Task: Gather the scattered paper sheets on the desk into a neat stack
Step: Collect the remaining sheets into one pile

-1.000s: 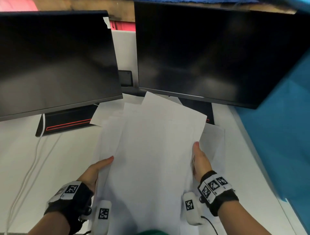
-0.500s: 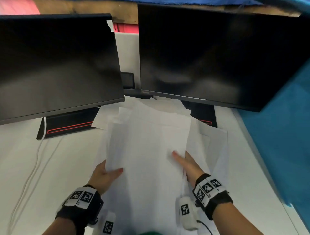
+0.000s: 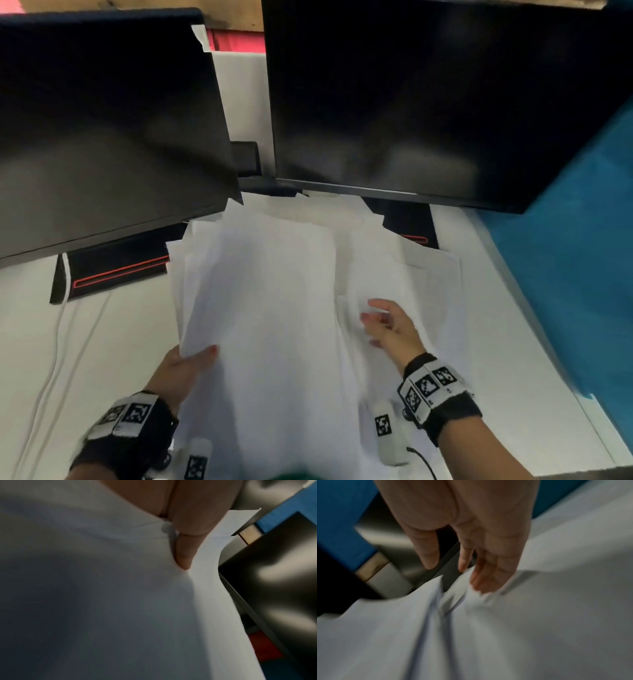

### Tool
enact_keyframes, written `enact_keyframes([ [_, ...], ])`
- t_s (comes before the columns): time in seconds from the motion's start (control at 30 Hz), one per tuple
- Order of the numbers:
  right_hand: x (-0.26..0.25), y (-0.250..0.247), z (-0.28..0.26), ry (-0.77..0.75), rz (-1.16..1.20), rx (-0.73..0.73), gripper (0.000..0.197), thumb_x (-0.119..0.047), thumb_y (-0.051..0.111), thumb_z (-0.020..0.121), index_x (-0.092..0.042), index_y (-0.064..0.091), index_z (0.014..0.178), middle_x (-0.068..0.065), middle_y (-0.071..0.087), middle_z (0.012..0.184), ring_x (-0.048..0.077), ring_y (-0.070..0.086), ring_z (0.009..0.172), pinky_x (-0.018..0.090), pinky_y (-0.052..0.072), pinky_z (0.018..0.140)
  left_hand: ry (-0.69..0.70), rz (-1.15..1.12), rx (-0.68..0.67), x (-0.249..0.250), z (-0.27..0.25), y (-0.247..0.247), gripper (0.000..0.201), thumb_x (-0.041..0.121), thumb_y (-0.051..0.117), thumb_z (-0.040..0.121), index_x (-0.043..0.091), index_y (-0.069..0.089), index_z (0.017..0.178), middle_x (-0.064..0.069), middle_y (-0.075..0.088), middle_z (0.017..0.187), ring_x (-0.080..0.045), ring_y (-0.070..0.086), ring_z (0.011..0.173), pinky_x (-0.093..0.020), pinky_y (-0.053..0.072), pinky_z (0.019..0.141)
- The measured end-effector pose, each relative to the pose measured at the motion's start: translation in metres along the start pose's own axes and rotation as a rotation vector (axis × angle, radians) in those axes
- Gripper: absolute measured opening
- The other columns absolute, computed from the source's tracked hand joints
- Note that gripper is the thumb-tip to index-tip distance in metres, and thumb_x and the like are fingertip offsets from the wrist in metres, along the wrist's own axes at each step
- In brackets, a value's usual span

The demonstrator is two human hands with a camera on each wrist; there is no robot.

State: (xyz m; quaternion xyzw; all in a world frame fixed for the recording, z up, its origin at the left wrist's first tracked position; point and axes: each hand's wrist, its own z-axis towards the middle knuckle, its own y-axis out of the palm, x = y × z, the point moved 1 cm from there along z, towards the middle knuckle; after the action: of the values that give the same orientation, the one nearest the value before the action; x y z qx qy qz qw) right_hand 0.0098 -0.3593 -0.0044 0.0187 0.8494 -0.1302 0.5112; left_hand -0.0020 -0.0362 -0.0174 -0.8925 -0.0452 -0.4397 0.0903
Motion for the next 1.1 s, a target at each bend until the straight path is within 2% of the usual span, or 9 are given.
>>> enact_keyframes([
  [0.1, 0.003, -0.044, 0.025, 0.088, -0.190, 0.391, 0.047, -0.024, 0.070, 0.077, -0.022, 0.049, 0.119, 0.012, 0.052, 0.122, 0.030, 0.052, 0.110, 0.041, 0.044, 0.098, -0.043, -0.042, 0.023, -0.002, 0.014, -0.019, 0.015, 0.012, 0.064, 0.084, -0.002, 0.061, 0.082, -0.019, 0.061, 0.077, -0.033, 0.056, 0.070, -0.044, 0.047, 0.074],
  [0.23, -0.001, -0.047, 0.028, 0.106, -0.424, 0.495, 0.053, -0.021, 0.067, 0.080, -0.018, 0.045, 0.128, 0.018, 0.040, 0.133, 0.036, 0.040, 0.122, 0.042, 0.037, 0.101, -0.119, -0.072, 0.026, -0.008, 0.028, -0.035, 0.023, 0.015, 0.066, 0.081, -0.002, 0.061, 0.095, -0.022, 0.064, 0.089, -0.039, 0.059, 0.082, -0.052, 0.047, 0.084],
  [0.33, -0.016, -0.024, 0.031, -0.055, -0.481, 0.437, 0.037, -0.017, 0.062, 0.083, -0.013, 0.054, 0.119, 0.016, 0.053, 0.121, 0.033, 0.049, 0.114, 0.031, 0.041, 0.091, -0.143, -0.080, 0.036, -0.009, 0.033, -0.038, 0.036, 0.020, 0.071, 0.074, 0.000, 0.063, 0.103, -0.026, 0.066, 0.101, -0.044, 0.061, 0.094, -0.059, 0.045, 0.092],
  [0.4, -0.027, -0.005, 0.037, -0.020, -0.469, 0.328, 0.030, -0.022, 0.061, 0.085, -0.009, 0.057, 0.112, 0.014, 0.063, 0.111, 0.030, 0.058, 0.107, 0.022, 0.039, 0.080, -0.149, -0.103, 0.040, -0.011, 0.035, -0.040, 0.043, 0.021, 0.071, 0.075, 0.000, 0.060, 0.111, -0.027, 0.065, 0.107, -0.046, 0.061, 0.099, -0.060, 0.044, 0.093],
  [0.57, -0.045, 0.048, 0.061, 0.159, -0.608, 0.150, 0.064, -0.054, 0.061, 0.077, -0.007, 0.052, 0.120, 0.010, 0.058, 0.122, 0.028, 0.056, 0.111, 0.026, 0.039, 0.077, -0.138, -0.076, 0.043, -0.018, 0.041, -0.050, 0.065, 0.031, 0.087, 0.047, 0.004, 0.064, 0.101, -0.025, 0.068, 0.099, -0.045, 0.063, 0.093, -0.058, 0.047, 0.091],
  [0.7, -0.046, 0.074, 0.068, 0.181, -0.578, 0.177, 0.047, -0.027, 0.068, 0.077, -0.005, 0.047, 0.113, 0.014, 0.059, 0.111, 0.031, 0.059, 0.094, 0.028, 0.044, 0.069, -0.101, -0.073, 0.021, -0.012, 0.044, -0.058, 0.058, 0.038, 0.083, 0.052, 0.006, 0.067, 0.098, -0.022, 0.071, 0.092, -0.042, 0.065, 0.091, -0.056, 0.046, 0.093],
  [0.8, -0.039, 0.073, 0.074, 0.194, -0.478, 0.185, 0.010, -0.007, 0.060, 0.076, -0.008, 0.051, 0.072, 0.013, 0.064, 0.080, 0.023, 0.056, 0.067, 0.023, 0.042, 0.053, -0.056, -0.060, -0.034, -0.002, 0.036, -0.058, 0.025, 0.017, 0.068, 0.080, -0.003, 0.065, 0.093, -0.021, 0.067, 0.077, -0.036, 0.062, 0.079, -0.048, 0.047, 0.083],
  [0.93, -0.029, 0.052, 0.065, 0.281, -0.235, 0.181, 0.022, -0.008, 0.059, 0.080, -0.015, 0.048, 0.061, 0.007, 0.058, 0.059, 0.017, 0.055, 0.047, 0.018, 0.044, 0.038, -0.038, -0.073, -0.025, -0.001, 0.038, -0.056, 0.014, 0.014, 0.063, 0.084, 0.001, 0.063, 0.089, -0.020, 0.067, 0.081, -0.036, 0.061, 0.078, -0.041, 0.049, 0.076],
  [1.1, -0.031, 0.038, 0.062, 0.347, -0.084, 0.188, 0.031, -0.042, 0.065, 0.076, -0.013, 0.054, 0.072, 0.009, 0.063, 0.072, 0.022, 0.058, 0.058, 0.028, 0.048, 0.059, -0.079, -0.084, -0.044, 0.000, 0.037, -0.048, 0.015, 0.013, 0.063, 0.084, -0.001, 0.062, 0.089, -0.021, 0.064, 0.083, -0.035, 0.059, 0.076, -0.042, 0.047, 0.076],
])
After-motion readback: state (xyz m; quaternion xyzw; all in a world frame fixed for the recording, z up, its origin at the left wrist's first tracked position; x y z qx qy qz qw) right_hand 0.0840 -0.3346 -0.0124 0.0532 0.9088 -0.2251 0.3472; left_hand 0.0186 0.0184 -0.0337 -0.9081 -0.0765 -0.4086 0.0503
